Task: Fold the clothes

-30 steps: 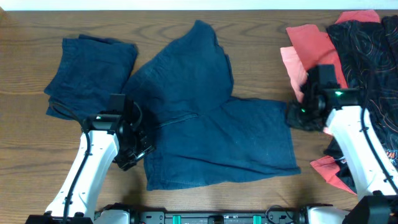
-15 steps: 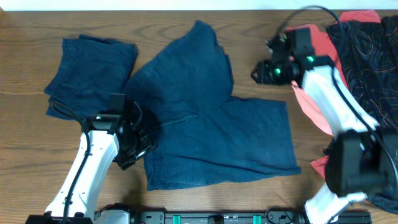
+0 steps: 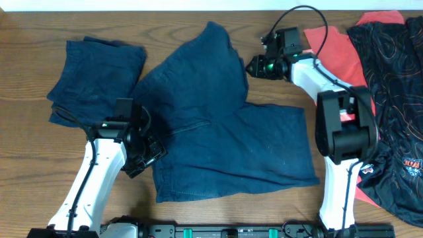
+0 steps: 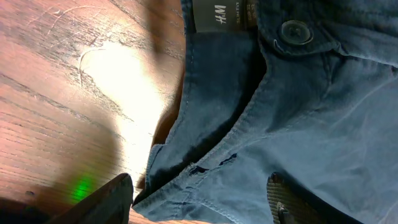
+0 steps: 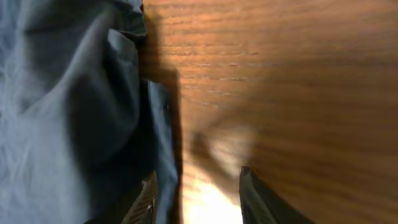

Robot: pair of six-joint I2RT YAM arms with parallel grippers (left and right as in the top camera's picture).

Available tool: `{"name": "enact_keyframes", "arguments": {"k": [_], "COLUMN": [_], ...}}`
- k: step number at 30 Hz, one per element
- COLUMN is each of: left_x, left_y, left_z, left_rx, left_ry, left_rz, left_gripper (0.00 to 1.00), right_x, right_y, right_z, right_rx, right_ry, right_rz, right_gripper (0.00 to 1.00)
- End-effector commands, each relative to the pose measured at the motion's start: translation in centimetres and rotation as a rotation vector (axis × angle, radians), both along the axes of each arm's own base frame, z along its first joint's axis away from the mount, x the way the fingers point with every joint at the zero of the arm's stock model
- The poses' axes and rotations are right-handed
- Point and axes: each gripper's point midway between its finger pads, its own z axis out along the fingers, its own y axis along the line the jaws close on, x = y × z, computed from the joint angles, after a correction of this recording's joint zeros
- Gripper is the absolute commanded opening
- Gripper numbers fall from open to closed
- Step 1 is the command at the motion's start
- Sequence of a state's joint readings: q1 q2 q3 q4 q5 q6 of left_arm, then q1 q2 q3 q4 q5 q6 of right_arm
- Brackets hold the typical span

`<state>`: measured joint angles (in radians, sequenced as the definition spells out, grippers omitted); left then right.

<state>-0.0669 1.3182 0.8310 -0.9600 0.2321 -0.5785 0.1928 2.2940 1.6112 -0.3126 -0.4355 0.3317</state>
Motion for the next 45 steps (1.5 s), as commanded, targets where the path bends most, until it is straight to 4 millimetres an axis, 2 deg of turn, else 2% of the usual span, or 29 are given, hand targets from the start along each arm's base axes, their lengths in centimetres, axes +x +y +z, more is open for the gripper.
{"name": "enact_keyframes", "arguments": {"k": [1, 4, 8, 13, 15, 18, 20, 25, 28, 30, 31, 36, 39, 42, 45], "left_x": [0.3, 0.3, 0.3, 0.3, 0.3, 0.5, 0.7, 1.1, 1.5, 1.8, 1.8, 1.9, 1.2, -0.8, -3.4], "left_y": [0.3, 0.3, 0.3, 0.3, 0.3, 0.3, 0.3, 0.2, 0.2, 0.1, 0.0, -0.1, -1.1, -1.8, -1.9], "left_z": [0.1, 0.1, 0.1, 0.1, 0.1, 0.2, 0.2, 0.2, 0.2, 0.3, 0.3, 0.4, 0.5, 0.6, 0.5], "left_rx": [0.012, 0.012, 0.012, 0.012, 0.012, 0.011, 0.011, 0.010, 0.009, 0.004, 0.000, -0.009, -0.066, -0.113, -0.115], "left_ry": [-0.009, -0.009, -0.010, -0.009, -0.011, -0.018, -0.025, -0.044, -0.060, -0.070, -0.073, -0.078, -0.054, 0.022, 0.126], "left_rz": [-0.001, -0.001, -0.001, -0.001, -0.001, -0.001, -0.001, -0.001, 0.000, -0.001, -0.001, -0.003, -0.042, -0.067, -0.067], "left_gripper": [0.70, 0.70, 0.70, 0.70, 0.70, 0.70, 0.70, 0.70, 0.70, 0.74, 0.76, 0.78, 0.83, 0.86, 0.90], "right_x": [-0.4, -1.0, -1.3, -1.0, -1.0, -0.7, -0.4, -0.5, -1.7, -3.0, -3.7, -8.5, -11.5, -14.1, -15.6], "right_y": [2.4, 3.6, 4.0, 3.4, 2.5, -0.2, -3.1, -10.8, -13.7, -14.7, -15.1, -17.9, -19.5, -20.7, -20.5], "right_z": [-1.2, -2.1, -2.8, -3.1, -3.2, -2.4, -1.0, 4.2, 6.2, 6.6, 6.6, 5.4, 5.8, 7.6, 9.8], "right_rx": [0.057, 0.068, 0.043, 0.006, -0.019, -0.080, -0.141, -0.275, -0.307, -0.316, -0.328, -0.477, -0.557, -0.576, -0.532], "right_ry": [0.044, 0.061, 0.064, 0.060, 0.069, 0.089, 0.094, 0.072, 0.096, 0.141, 0.164, 0.346, 0.449, 0.520, 0.529], "right_rz": [0.005, 0.034, 0.034, 0.011, -0.011, -0.070, -0.134, -0.283, -0.337, -0.349, -0.346, -0.352, -0.374, -0.445, -0.459], "right_gripper": [0.41, 0.41, 0.36, 0.01, 0.01, 0.01, 0.01, 0.01, 0.02, 0.30, 0.39, 0.38, 0.39, 0.40, 0.41]}}
